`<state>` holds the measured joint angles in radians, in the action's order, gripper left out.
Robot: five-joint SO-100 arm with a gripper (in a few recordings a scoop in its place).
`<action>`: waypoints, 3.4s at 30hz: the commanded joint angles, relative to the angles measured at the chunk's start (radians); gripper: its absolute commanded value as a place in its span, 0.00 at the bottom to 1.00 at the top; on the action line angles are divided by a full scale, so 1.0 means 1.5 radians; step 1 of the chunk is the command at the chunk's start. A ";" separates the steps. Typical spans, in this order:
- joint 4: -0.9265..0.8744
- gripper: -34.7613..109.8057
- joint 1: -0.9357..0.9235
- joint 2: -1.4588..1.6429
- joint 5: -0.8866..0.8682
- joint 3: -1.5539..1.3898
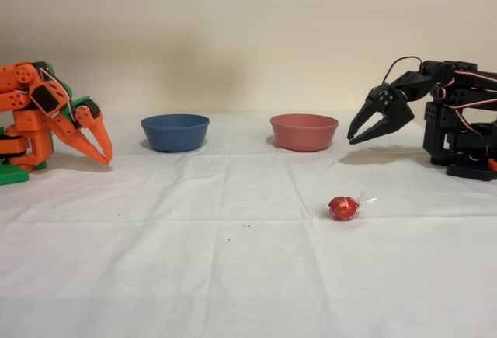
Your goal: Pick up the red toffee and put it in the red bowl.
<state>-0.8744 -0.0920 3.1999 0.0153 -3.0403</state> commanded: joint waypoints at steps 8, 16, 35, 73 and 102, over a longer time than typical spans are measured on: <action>-0.005 0.25 -0.001 0.011 0.002 -0.015; -0.005 0.25 -0.001 0.011 0.002 -0.015; -0.005 0.25 -0.001 0.011 0.002 -0.015; 0.038 0.24 0.003 0.002 -0.020 0.175; -0.105 0.24 0.215 -0.800 0.047 1.054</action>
<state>-1.0109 0.1902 2.0034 -0.0138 -1.5647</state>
